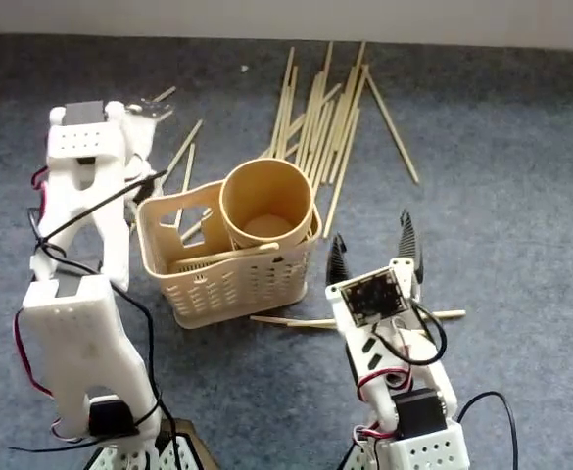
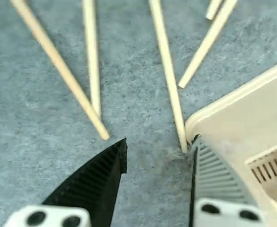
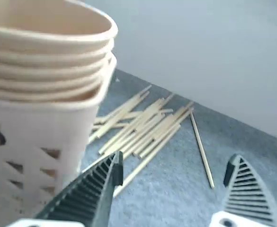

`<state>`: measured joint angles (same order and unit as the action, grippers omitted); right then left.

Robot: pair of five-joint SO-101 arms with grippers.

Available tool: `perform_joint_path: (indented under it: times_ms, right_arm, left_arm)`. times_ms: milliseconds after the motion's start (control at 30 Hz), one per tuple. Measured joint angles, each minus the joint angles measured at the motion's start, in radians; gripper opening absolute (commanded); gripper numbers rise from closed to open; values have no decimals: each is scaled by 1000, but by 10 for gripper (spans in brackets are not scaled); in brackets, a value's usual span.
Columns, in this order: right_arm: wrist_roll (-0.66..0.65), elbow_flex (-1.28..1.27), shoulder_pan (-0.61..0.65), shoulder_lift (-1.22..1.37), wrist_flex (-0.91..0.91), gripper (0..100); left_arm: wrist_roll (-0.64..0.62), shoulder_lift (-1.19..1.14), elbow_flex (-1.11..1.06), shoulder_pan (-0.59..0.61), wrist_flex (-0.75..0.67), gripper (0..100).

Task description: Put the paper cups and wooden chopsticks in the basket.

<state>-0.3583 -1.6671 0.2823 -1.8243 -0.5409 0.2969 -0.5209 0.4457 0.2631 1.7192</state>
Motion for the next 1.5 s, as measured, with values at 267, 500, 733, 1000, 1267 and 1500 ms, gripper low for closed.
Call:
perform_joint_path:
  times_ms: [267, 500, 733, 1000, 1267, 1500]
  right_arm:
    - [37, 166, -58, -2, -242, 322]
    - [115, 318, -124, 252, -249, 322]
    - [198, 836, -218, 910, -308, 322]
    - [359, 1623, -224, 1837, -493, 322]
    - [514, 2222, -181, 2426, -580, 322]
    - [502, 2374, -259, 2562, -709, 322]
  left_arm:
    - [-167, 0, 133, 69, -43, 242]
    - [-365, 0, 135, 144, -213, 242]
    - [-543, -8, 135, 143, -373, 242]
    - [-597, -127, 18, 137, -574, 242]
    - [-562, -146, 20, 118, -586, 242]
    - [-150, -97, 192, 15, -361, 242]
